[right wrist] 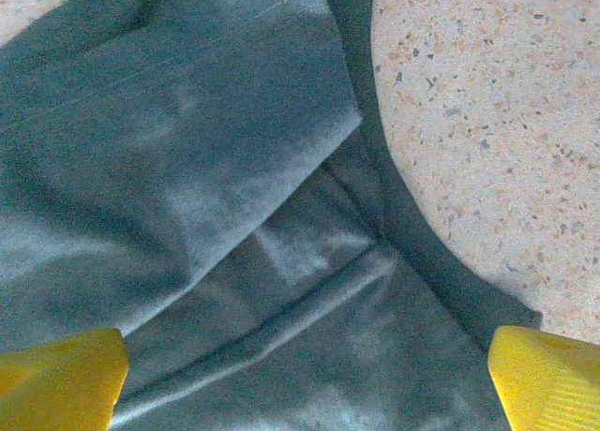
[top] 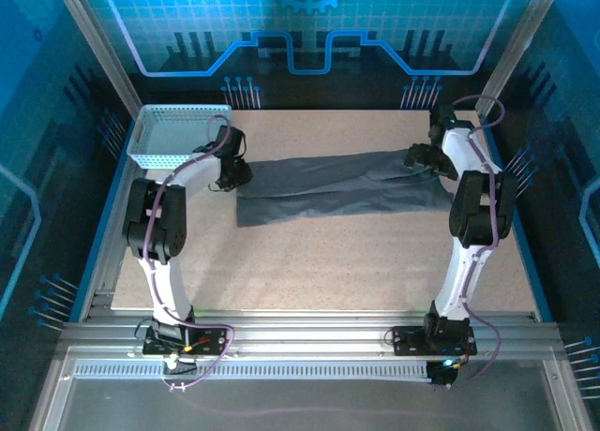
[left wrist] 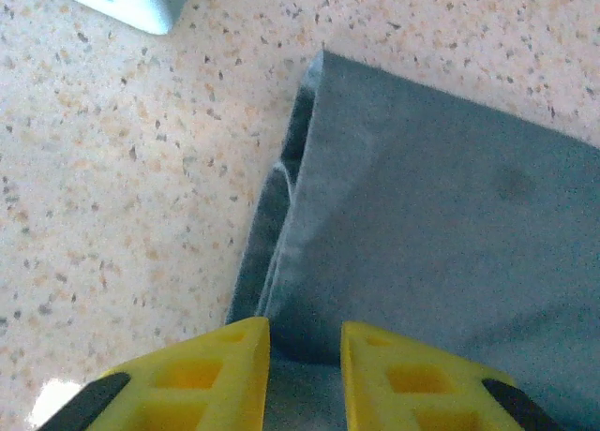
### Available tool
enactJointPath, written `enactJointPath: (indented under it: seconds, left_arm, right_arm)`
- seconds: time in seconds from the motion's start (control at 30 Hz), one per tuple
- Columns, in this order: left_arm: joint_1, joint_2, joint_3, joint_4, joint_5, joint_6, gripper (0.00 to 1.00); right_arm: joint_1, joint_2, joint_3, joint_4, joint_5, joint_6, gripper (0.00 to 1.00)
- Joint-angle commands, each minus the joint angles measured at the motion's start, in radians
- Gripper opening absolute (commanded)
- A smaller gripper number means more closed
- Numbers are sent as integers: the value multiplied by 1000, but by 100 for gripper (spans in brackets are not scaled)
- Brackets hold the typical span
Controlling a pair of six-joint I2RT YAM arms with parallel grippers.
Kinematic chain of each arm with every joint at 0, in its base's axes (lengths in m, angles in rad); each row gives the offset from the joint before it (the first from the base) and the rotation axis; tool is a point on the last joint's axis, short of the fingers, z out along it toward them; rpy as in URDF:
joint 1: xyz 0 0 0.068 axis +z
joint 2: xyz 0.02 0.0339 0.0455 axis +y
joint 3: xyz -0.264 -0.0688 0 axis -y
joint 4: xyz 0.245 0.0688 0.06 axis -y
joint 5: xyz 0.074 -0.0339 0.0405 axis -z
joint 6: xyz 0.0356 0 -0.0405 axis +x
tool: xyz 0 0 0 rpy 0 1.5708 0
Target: Fold the inside-out t-shirt
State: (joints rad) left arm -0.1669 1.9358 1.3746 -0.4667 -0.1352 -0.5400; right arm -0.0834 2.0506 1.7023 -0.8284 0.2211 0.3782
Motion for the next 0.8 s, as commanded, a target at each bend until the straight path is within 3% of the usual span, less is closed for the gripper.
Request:
enactJointPath:
  seconds: [0.0, 0.07, 0.17, 0.37, 0.57, 0.77]
  left_arm:
    - [-26, -145, -61, -33, -53, 15, 33]
    - [-46, -219, -116, -27, -73, 9, 37]
    - [-88, -269, -184, 1, -14, -9, 38]
    - [-173, -247, -261, 85, 98, -26, 37]
    - [-173, -177, -257, 160, 155, -22, 31]
    - [-159, -102, -230, 187, 167, -20, 30]
  right_arm:
    - [78, -150, -68, 74, -44, -59, 100]
    - [154, -202, -108, 106, -43, -107, 99]
    - [295, -226, -146, 130, -37, -165, 97]
    - [546, -146, -139, 150, -95, -184, 87]
    - [639, -24, -59, 142, -180, -164, 71]
    - [666, 80, 2, 126, -225, -131, 64]
